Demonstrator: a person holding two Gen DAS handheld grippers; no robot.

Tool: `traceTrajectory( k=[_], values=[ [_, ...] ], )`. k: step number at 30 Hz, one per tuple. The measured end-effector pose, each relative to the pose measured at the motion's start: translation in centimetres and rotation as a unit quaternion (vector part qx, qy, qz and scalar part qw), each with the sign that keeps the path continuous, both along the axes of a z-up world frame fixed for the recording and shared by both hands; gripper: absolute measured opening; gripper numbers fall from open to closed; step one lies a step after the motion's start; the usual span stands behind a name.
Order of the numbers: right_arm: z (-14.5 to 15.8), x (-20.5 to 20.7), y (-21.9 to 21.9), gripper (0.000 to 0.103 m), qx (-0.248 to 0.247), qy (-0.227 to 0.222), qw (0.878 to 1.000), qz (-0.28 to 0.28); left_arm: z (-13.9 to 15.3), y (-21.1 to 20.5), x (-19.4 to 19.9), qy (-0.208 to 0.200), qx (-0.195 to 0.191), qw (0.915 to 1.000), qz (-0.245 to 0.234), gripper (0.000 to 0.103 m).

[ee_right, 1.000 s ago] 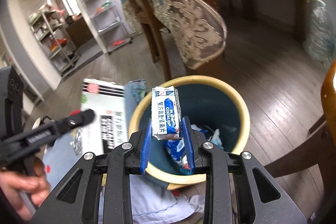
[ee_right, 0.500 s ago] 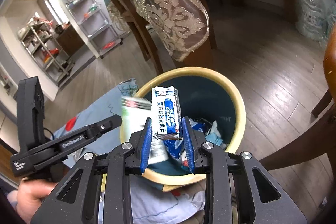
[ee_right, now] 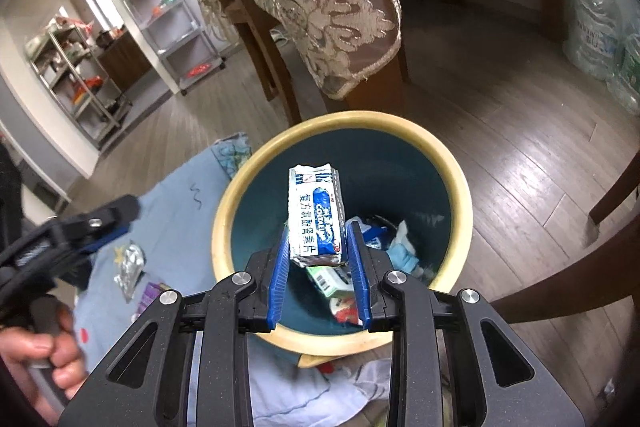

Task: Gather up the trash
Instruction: 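Carry box and wrapper over the bin and open both tools to drop them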

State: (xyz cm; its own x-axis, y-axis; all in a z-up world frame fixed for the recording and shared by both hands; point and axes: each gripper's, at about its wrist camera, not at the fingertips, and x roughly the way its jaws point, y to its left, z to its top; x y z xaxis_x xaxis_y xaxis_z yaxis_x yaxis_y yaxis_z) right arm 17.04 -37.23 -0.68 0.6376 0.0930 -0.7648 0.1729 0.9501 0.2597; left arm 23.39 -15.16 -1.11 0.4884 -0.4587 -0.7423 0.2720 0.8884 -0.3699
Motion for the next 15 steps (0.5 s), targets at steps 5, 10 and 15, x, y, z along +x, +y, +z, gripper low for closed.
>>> traceTrajectory(
  k=[5,10,15],
  values=[
    [-0.3,0.3,0.0,0.031,-0.01,0.007,1.0,-0.005,0.4,2.2,-0.6,-0.008,0.007,0.9999,0.01,0.08],
    [-0.3,0.2,0.0,0.049,-0.013,0.008,1.0,-0.01,1.0,4.5,-1.3,-0.023,0.001,0.9996,0.017,0.089],
    [0.4,-0.1,0.5,0.076,-0.033,-0.007,0.999,-0.013,1.5,6.1,-2.0,-0.039,0.018,0.9986,0.03,0.093]
  ],
)
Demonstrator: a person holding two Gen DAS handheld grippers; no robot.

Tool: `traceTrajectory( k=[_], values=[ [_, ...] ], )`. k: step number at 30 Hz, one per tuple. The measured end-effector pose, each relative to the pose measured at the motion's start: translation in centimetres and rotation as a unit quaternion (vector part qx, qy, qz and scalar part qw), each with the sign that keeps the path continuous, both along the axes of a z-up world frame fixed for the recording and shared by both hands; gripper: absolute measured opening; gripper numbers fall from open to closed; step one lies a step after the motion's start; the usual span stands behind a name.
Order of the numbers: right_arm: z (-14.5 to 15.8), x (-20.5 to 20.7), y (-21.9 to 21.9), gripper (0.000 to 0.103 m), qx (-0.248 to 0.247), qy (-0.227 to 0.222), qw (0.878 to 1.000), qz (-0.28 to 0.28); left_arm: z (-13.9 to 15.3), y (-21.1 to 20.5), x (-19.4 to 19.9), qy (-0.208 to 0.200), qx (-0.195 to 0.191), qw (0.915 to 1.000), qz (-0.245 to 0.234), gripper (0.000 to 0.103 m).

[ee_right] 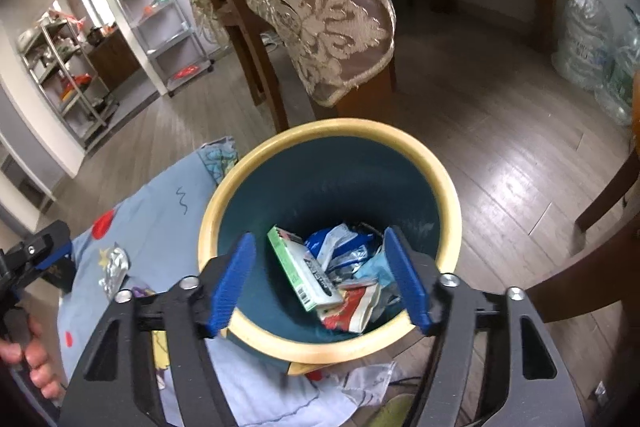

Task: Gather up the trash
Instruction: 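Carry box and wrapper over the bin and open both tools to drop them, then move the left tool to the cushion and grasp the silver foil blister pack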

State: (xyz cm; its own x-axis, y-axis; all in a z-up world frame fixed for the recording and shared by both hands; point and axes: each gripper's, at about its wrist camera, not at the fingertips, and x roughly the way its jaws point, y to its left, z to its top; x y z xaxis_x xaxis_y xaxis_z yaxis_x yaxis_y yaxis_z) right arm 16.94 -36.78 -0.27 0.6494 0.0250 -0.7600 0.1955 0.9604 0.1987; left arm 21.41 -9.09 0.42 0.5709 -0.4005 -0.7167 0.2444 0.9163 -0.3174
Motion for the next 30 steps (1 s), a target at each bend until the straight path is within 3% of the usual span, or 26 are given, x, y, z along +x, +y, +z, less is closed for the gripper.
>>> traceTrajectory(
  k=[1,6,23,30],
  values=[
    [0.1,-0.1,0.2,0.084,-0.005,-0.002,1.0,0.001,0.1,0.2,-0.2,-0.003,0.003,1.0,0.001,0.095],
    [0.7,-0.4,1.1,0.095,-0.026,-0.011,1.0,0.011,0.2,1.6,-1.2,-0.016,0.033,0.9993,0.003,0.097],
    [-0.3,-0.3,7.5,0.096,-0.017,0.012,0.992,0.124,-1.8,9.7,-3.3,0.007,0.076,0.9949,0.065,0.097],
    [-0.5,-0.1,10.3,0.096,-0.008,0.018,0.987,0.161,-2.9,12.6,-2.1,0.023,0.109,0.9903,0.083,0.097]
  ],
)
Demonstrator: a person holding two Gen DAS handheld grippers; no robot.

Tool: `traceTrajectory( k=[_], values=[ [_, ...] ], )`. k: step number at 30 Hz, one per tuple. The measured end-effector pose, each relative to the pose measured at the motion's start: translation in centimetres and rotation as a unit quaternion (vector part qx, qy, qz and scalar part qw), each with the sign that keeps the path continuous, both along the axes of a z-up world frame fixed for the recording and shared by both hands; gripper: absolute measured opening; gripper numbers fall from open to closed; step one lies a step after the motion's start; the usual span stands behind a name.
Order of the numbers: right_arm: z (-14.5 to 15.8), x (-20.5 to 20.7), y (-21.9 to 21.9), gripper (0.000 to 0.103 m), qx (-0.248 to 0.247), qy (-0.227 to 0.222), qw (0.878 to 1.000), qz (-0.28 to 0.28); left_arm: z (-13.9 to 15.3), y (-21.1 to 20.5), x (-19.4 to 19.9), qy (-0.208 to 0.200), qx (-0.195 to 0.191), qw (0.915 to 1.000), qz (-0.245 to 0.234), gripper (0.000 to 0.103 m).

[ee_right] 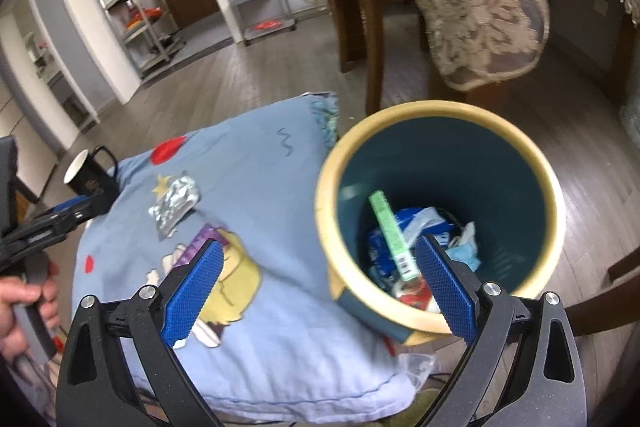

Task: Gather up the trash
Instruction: 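Move the left tool to the cushion and grasp the silver foil blister pack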

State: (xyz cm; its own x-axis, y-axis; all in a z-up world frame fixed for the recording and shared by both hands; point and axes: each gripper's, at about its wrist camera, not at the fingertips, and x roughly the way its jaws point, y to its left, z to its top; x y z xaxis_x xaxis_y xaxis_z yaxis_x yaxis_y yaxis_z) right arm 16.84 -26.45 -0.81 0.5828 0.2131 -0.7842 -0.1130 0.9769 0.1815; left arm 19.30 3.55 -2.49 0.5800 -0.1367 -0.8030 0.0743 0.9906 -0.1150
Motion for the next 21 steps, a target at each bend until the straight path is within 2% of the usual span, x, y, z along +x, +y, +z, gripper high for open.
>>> traceTrajectory(
  k=[4,7,12,16,21],
  values=[
    [-0.3,0.0,1.6,0.096,0.002,0.009,1.0,0.019,-1.5,0.6,1.6,0.018,0.016,0.9997,-0.004,0.097],
    [-0.6,0.0,2.7,0.096,0.005,0.017,0.999,0.033,-3.4,0.0,3.1,0.043,0.031,0.9981,-0.031,0.097],
    [-1.1,0.0,3.9,0.096,0.009,0.028,0.998,0.048,-6.8,-0.8,5.1,0.076,0.058,0.9926,-0.076,0.097],
    [-1.5,-0.1,4.5,0.096,0.013,0.036,0.998,0.056,-9.0,-1.6,6.6,0.094,0.097,0.9848,-0.11,0.097],
    [-2.0,-0.1,5.4,0.096,0.006,0.044,0.997,0.067,-10.5,-1.8,8.0,0.106,0.108,0.9798,-0.13,0.097]
  ],
)
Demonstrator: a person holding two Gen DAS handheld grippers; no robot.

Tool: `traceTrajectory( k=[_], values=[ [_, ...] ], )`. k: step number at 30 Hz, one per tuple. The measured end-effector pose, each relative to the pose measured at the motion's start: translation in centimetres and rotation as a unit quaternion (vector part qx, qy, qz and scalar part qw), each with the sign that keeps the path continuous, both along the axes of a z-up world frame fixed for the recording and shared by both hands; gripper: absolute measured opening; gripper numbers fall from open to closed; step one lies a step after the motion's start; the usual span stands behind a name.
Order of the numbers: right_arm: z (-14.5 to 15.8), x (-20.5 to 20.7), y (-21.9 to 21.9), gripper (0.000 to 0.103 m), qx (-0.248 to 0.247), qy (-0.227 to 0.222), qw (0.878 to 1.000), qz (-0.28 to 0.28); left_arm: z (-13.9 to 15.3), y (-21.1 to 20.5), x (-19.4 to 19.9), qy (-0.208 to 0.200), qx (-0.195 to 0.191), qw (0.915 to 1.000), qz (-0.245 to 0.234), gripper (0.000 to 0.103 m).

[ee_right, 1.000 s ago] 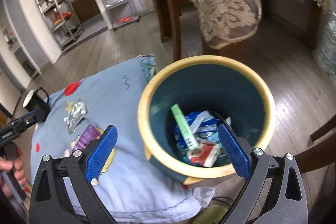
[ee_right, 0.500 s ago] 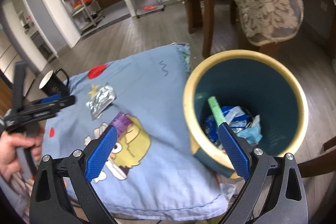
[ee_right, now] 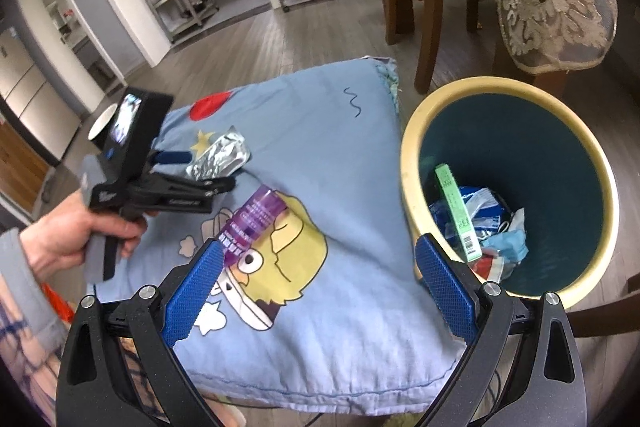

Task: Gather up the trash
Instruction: 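Move the left tool to the cushion and grasp the silver foil blister pack, then grasp the purple spray bottle with the right tool while the left tool holds the foil pack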

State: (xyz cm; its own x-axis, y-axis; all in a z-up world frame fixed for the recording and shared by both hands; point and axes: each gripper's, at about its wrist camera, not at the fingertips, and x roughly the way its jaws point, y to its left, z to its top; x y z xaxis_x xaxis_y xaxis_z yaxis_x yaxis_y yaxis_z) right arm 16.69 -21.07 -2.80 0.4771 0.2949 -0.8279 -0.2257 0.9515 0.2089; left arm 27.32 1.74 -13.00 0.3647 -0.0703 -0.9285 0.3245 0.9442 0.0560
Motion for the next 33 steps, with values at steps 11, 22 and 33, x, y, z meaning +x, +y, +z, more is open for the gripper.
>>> traceTrajectory(
  k=[11,22,33],
  values=[
    [-1.4,0.0,1.9,0.096,0.001,0.023,1.0,0.02,0.8,1.0,-0.6,-0.003,-0.025,0.9997,0.006,0.068],
    [-3.4,0.3,3.9,0.096,0.012,0.075,0.997,0.028,11.1,4.7,-5.0,-0.062,-0.077,0.9904,0.096,0.067],
    [-5.6,2.1,5.5,0.096,0.045,0.119,0.992,-0.007,17.5,6.5,-11.0,-0.117,-0.122,0.9798,0.106,0.068]
  ],
)
